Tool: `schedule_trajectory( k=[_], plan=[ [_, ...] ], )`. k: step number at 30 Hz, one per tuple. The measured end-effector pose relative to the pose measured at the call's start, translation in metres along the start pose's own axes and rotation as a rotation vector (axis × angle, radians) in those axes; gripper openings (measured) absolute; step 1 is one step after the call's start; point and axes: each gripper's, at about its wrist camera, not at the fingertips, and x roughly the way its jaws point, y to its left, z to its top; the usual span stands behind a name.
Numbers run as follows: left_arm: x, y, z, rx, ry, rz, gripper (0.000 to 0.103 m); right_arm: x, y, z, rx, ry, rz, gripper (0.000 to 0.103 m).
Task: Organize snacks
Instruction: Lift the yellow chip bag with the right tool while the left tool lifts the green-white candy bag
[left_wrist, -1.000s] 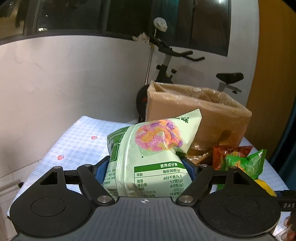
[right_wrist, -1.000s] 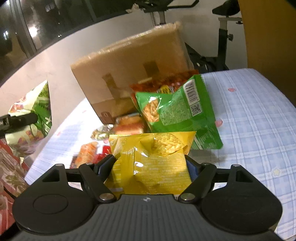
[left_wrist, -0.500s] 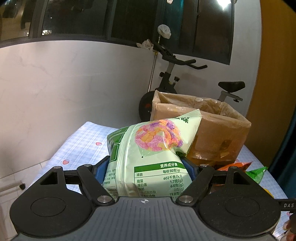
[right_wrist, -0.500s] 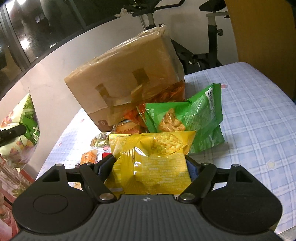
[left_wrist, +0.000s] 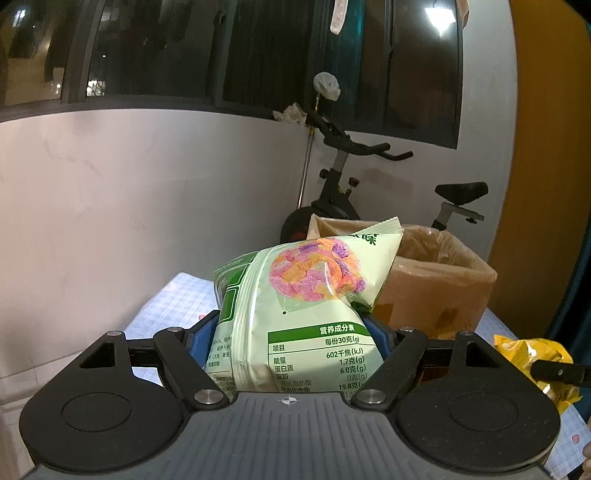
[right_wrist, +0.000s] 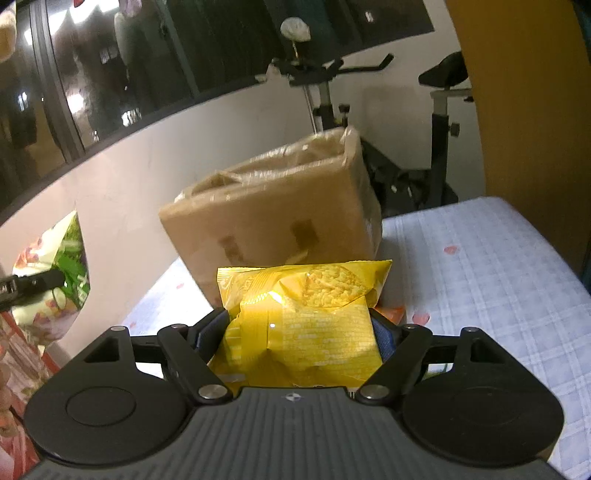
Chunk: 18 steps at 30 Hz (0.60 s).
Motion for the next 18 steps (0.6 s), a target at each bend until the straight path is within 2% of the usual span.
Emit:
schedule_trajectory(
  k=[8,13,18],
  plan=[
    [0.001,-0.001,0.022,0.025,-0.045,0.010,0.081,-0.012,-0.004,0.020,-0.004,-0.074,-0.011,0.080],
    [0.007,-0.007,0.040,0.051,-0.086,0.018,0.081,-0.019,0.007,0.042,-0.059,-0.149,-0.001,0.080],
    [0.025,-0.017,0.051,0.074,-0.090,0.002,0.081,-0.010,0.020,0.066,-0.126,-0.207,0.001,0.080]
  ],
)
